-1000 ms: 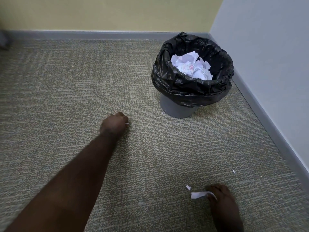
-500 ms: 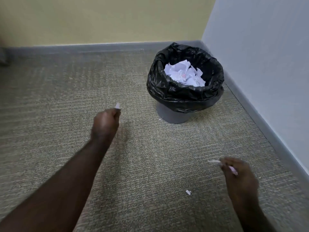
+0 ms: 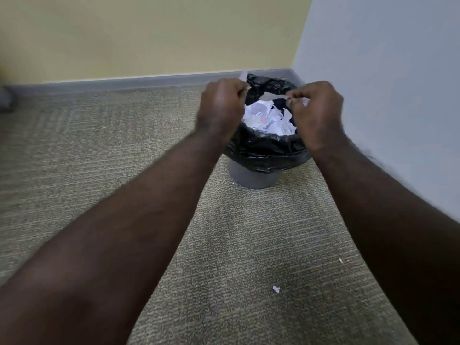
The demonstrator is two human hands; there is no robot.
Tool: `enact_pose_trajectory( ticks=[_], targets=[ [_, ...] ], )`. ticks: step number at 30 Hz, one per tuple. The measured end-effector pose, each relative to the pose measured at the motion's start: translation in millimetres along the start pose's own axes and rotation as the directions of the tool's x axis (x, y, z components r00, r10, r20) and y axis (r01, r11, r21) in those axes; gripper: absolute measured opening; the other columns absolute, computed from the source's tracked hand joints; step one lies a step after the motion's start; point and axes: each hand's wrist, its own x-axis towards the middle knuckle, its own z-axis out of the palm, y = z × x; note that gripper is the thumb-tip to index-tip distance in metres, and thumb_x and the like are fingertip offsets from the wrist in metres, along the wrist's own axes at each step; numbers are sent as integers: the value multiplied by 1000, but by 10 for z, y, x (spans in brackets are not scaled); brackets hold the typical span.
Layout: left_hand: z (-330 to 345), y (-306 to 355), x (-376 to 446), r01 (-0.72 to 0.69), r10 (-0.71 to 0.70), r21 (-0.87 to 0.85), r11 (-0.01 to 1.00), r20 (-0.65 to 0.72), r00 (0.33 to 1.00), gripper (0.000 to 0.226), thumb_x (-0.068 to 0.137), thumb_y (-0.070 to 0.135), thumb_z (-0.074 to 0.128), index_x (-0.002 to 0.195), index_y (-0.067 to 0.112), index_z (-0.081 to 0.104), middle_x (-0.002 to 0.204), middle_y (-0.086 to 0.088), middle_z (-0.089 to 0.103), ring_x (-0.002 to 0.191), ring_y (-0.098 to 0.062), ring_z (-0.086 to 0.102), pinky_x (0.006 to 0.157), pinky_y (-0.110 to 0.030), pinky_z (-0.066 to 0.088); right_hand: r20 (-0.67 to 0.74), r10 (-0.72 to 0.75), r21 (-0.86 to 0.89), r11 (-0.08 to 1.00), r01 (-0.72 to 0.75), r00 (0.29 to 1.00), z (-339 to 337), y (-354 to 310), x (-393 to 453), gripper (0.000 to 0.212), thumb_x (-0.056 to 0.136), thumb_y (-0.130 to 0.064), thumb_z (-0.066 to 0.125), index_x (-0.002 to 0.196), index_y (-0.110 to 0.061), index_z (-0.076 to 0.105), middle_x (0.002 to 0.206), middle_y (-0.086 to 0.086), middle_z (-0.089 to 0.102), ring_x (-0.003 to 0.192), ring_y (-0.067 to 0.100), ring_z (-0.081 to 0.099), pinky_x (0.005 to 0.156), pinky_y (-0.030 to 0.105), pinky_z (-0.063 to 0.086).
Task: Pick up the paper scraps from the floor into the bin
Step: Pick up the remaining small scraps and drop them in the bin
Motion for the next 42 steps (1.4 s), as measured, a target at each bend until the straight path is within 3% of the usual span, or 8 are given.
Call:
enact_pose_trajectory(
  ticks=[5,13,17,19,22,27,37,42],
  targets=[
    [278,218,185,64,-95,167,984,186,978,27,86,0,51,92,10,75,90,-10,74,81,-27,66,81,-38,58,109,122,-178,979,-101,987,312,158,129,15,91,-12,66,101,-12,77,95,9,76,73,13,62,69,20,50],
    [374,170,181,82,-113,93,992,421,900,47,92,8,46,138,12,54,140,-11,57,130,-29,51,105,-31,41,388,82,-312,949,47,918,310,253,231,32,101,-24,48,112,-2,68,113,17,69,103,28,61,80,25,40],
    [266,200,69,80,-82,21,997,383,920,55,91,14,42,146,13,41,157,-19,31,141,-35,36,112,-40,34,363,-7,-308,943,127,932,227,316,215,39,102,-18,41,134,-1,54,140,20,53,132,30,48,108,32,36],
    [218,157,-25,72,-66,-12,997,292,954,54,89,12,41,143,12,45,155,-17,35,141,-33,35,116,-44,30,297,-84,-251,954,162,951,162,387,132,43,99,-18,41,138,-4,52,144,16,51,136,26,45,116,34,32],
    [219,36,-185,-2,-9,50,999,216,976,48,93,20,43,140,16,51,154,-7,40,142,-27,33,119,-58,19,277,-164,-210,951,227,947,77,514,-50,48,96,-25,40,138,-8,54,143,11,52,137,25,43,116,42,33],
    [252,-60,-420,-159,91,165,973,357,930,48,101,39,34,145,25,45,158,5,35,152,-25,14,116,-65,-4,384,-216,-285,897,337,898,12,570,-277,51,99,-41,34,142,-17,50,146,4,51,141,22,38,117,51,25],
    [316,-29,-362,-237,64,273,932,520,852,46,101,40,28,128,21,59,140,-8,55,149,-25,22,117,-65,1,555,-73,-425,831,358,829,137,545,-193,64,94,-64,9,137,-39,49,137,-2,59,134,20,44,117,61,14],
    [283,-79,-378,-186,122,100,977,453,883,43,101,36,35,139,22,50,149,-4,46,150,-23,20,120,-60,3,500,-104,-378,867,324,860,158,560,-197,59,96,-58,15,130,-33,56,130,-3,62,129,20,48,114,61,21]
  ],
)
